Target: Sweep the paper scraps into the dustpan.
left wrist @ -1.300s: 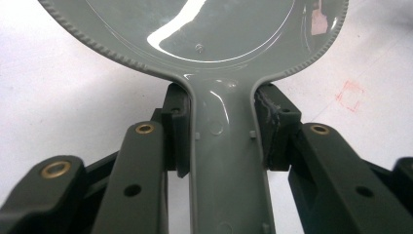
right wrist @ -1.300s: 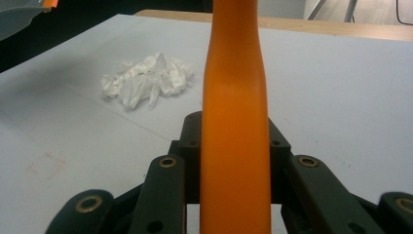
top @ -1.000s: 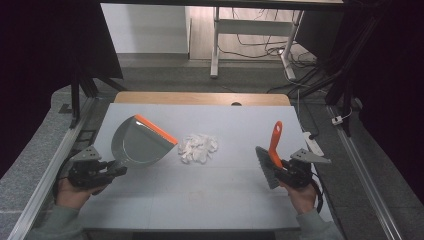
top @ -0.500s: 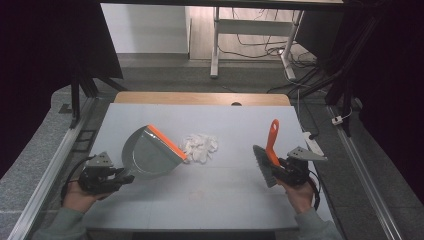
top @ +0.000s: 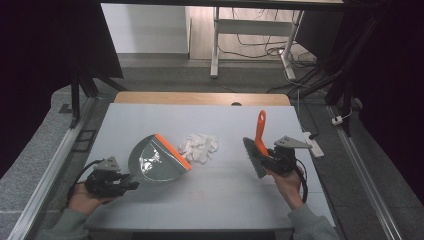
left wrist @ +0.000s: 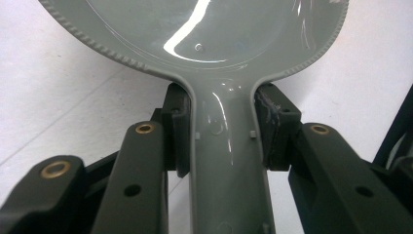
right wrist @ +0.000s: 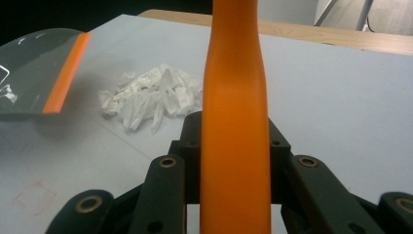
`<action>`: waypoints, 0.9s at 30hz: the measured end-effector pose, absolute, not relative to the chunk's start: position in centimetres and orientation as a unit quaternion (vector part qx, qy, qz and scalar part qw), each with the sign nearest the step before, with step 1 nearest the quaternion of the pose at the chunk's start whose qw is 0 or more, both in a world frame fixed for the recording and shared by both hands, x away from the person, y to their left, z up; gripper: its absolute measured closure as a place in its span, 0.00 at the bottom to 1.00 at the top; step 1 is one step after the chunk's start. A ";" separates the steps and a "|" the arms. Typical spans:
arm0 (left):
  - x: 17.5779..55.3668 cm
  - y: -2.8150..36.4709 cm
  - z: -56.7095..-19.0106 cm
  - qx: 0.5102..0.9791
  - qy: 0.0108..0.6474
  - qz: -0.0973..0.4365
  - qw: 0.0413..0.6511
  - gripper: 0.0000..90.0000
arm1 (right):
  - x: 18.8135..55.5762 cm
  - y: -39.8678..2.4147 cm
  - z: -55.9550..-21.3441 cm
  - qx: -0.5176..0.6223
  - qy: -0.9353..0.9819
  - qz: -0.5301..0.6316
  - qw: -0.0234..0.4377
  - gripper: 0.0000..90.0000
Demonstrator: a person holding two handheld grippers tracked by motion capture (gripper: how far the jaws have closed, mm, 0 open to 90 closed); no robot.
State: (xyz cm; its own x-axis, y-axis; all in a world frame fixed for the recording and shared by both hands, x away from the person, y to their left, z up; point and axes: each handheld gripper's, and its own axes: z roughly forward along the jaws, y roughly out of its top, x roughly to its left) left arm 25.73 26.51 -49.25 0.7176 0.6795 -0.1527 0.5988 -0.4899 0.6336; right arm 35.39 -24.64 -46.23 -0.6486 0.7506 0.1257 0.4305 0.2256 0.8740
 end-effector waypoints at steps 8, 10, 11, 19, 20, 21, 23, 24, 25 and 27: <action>25.9 25.9 -49.8 0.867 0.366 0.046 0.334 0.69 | 36.6 -22.7 -46.3 0.379 0.773 0.483 0.161 0.78; 26.0 25.8 -49.9 0.868 0.367 0.048 0.333 0.69 | 37.2 -21.9 -46.2 0.381 0.771 0.484 0.158 0.78; 26.0 25.8 -50.0 0.868 0.367 0.048 0.331 0.69 | 37.4 -21.8 -46.2 0.381 0.772 0.484 0.158 0.78; 26.1 25.8 -50.1 0.869 0.365 0.046 0.330 0.69 | 38.7 -20.2 -46.3 0.381 0.774 0.481 0.155 0.78; 26.1 25.8 -50.1 0.869 0.366 0.048 0.330 0.69 | 39.0 -19.9 -46.5 0.383 0.776 0.477 0.152 0.78; 26.1 25.8 -50.1 0.867 0.369 0.051 0.331 0.69 | 39.2 -19.8 -46.7 0.383 0.777 0.476 0.151 0.78; 26.2 25.9 -50.1 0.867 0.369 0.050 0.331 0.69 | 39.5 -19.5 -46.8 0.384 0.778 0.475 0.149 0.78; 26.2 25.9 -50.1 0.866 0.371 0.051 0.331 0.69 | 39.6 -19.4 -46.8 0.384 0.777 0.475 0.149 0.78; 26.2 25.9 -50.1 0.866 0.371 0.051 0.331 0.69 | 39.7 -19.4 -46.8 0.385 0.777 0.474 0.149 0.78; 26.2 25.9 -50.1 0.866 0.370 0.050 0.331 0.69 | 39.8 -19.3 -46.8 0.386 0.777 0.475 0.148 0.78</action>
